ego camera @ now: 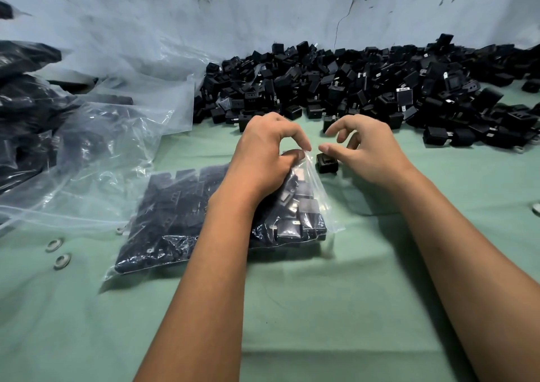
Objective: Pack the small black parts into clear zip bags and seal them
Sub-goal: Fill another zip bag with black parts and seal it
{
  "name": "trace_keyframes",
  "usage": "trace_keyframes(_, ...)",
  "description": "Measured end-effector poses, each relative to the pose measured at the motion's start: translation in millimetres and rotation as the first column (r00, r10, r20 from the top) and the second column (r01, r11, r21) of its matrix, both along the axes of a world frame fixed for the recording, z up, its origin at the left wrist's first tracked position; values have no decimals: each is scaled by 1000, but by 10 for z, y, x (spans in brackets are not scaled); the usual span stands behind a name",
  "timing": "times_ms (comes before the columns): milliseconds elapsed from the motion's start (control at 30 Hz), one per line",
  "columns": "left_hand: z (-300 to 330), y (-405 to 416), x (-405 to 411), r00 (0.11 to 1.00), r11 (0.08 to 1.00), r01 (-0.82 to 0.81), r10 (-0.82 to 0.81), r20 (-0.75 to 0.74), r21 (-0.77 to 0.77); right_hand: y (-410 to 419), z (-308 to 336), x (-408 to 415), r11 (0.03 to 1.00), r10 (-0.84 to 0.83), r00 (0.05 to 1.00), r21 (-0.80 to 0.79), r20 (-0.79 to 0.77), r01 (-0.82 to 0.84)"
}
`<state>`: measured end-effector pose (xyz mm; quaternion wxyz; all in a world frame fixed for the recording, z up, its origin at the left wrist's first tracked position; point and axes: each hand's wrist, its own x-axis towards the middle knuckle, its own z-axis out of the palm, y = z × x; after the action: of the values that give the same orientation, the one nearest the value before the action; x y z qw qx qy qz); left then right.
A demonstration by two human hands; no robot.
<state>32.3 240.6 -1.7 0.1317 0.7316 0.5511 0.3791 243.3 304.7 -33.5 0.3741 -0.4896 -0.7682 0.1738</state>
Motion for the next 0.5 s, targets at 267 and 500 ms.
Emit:
trace_keyframes(267, 8, 13, -13, 1000, 1000, -1, 1, -7, 4, -23, 91, 60, 919, 216, 975, -348, 46, -187)
trace_keyframes(500, 3, 12, -19, 1000, 1000, -1, 1, 6, 4, -34, 125, 100, 846, 329, 944, -441, -10, -299)
